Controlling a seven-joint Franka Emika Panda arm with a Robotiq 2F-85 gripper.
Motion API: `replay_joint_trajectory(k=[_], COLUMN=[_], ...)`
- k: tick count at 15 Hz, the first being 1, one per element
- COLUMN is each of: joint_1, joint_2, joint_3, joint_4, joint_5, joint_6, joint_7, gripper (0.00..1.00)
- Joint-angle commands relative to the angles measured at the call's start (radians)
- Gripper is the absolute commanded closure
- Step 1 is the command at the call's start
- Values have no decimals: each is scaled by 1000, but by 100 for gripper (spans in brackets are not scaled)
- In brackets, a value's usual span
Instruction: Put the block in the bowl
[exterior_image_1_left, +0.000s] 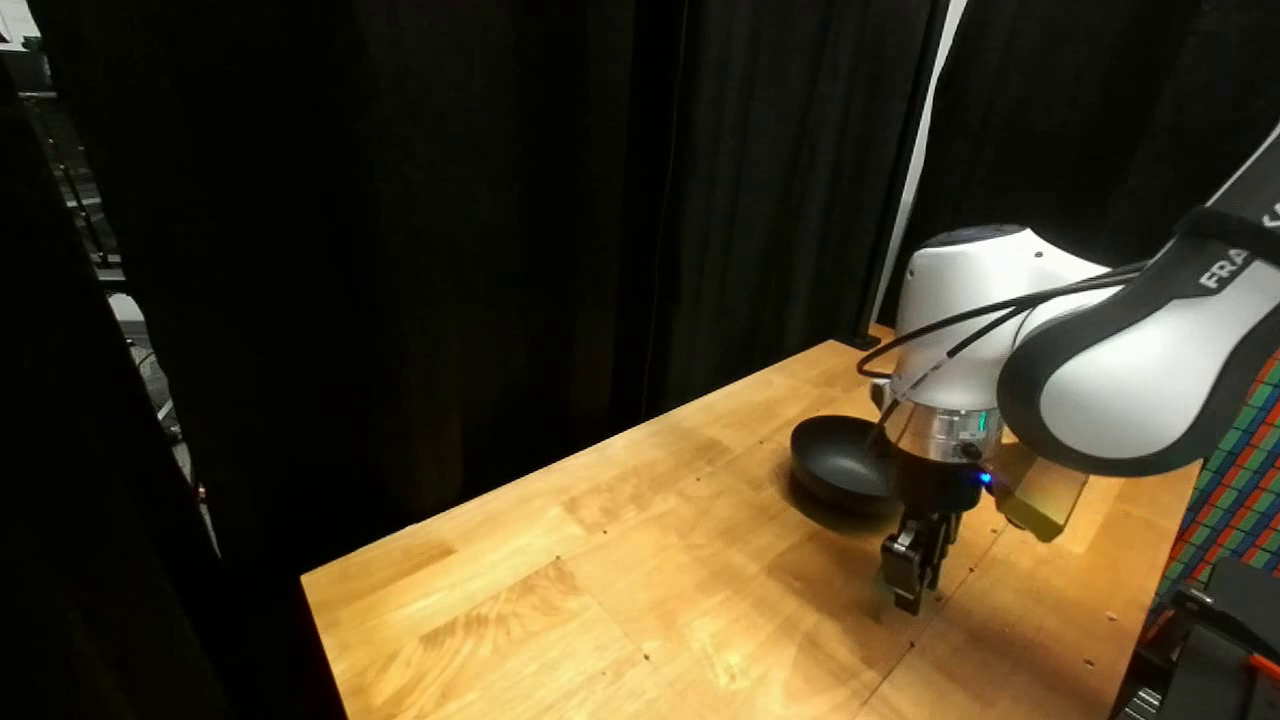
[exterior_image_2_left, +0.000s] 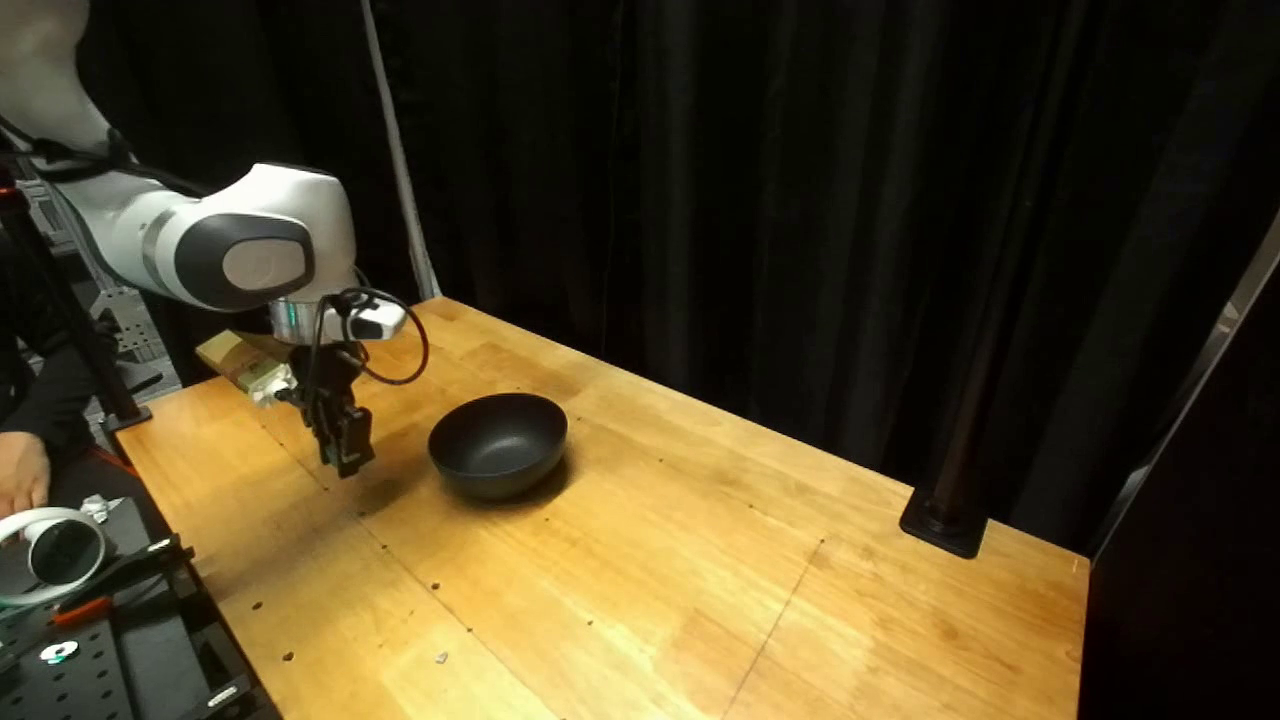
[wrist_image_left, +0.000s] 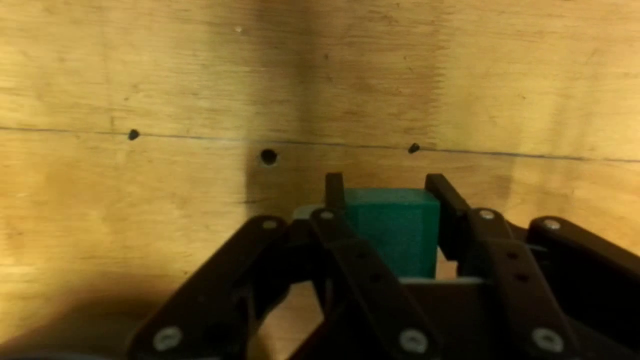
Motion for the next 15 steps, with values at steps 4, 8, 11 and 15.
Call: replay_joint_trajectory(k=[4, 8, 11, 15], joint_1=[-5, -40, -46, -44], joint_2=[-202, -118, -51, -22], joint_3=[-72, -94, -119, -138], joint_4=[1, 95, 170, 205], joint_5=[-228, -321, -349, -305], joint_6=[-105, -94, -109, -119], joint_7=[234, 316, 334, 287], gripper=[81, 81, 32, 8])
